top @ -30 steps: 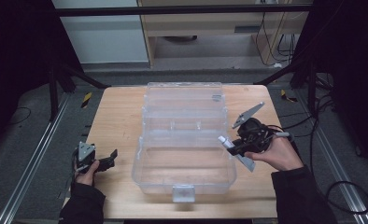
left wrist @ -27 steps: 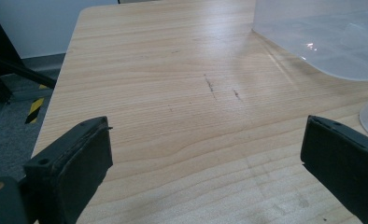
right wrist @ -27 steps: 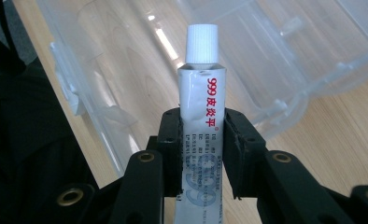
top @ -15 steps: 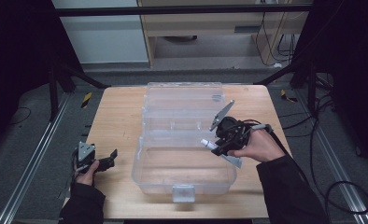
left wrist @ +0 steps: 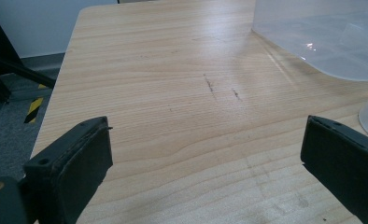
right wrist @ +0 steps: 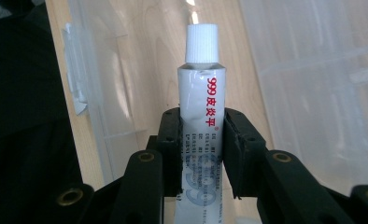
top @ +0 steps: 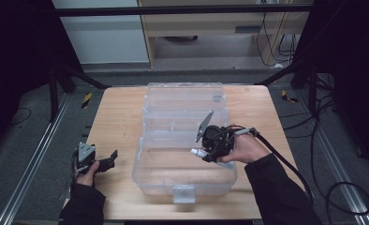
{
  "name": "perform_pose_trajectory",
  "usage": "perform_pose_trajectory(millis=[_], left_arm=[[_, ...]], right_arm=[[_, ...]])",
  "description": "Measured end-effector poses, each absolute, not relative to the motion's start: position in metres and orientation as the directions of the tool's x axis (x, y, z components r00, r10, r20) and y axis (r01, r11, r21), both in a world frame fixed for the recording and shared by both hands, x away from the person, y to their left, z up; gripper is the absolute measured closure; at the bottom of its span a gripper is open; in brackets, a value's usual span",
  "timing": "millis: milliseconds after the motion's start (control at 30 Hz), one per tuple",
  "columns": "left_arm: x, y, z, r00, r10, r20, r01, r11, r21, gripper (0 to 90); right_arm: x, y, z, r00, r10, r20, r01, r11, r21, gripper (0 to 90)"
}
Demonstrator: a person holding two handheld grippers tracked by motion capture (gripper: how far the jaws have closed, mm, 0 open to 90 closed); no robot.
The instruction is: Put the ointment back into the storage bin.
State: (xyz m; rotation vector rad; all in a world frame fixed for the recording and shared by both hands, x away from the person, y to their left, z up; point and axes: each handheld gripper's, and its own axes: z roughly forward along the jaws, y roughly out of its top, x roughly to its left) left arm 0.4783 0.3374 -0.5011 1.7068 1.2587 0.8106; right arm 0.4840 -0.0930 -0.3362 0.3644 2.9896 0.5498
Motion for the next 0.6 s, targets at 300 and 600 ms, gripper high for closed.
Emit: perform_pose_trajectory(millis=[300, 600], left_arm=[[0.478, 0.337, -0.501, 0.286, 0.958, 0.018, 0.412, -0.139, 0.901, 1.6], [0.478, 0.337, -0.501, 0.286, 0.958, 0.018, 0.411, -0.14, 0.901, 1.6]], right_arm=[[0.484, -0.082, -0.356, -0.978, 0.206, -0.03, 0.185, 0.927, 0.327, 69.6], [0.482, -0.077, -0.375, -0.986, 0.163, -0.023, 0.15, 0.946, 0.289, 69.6]])
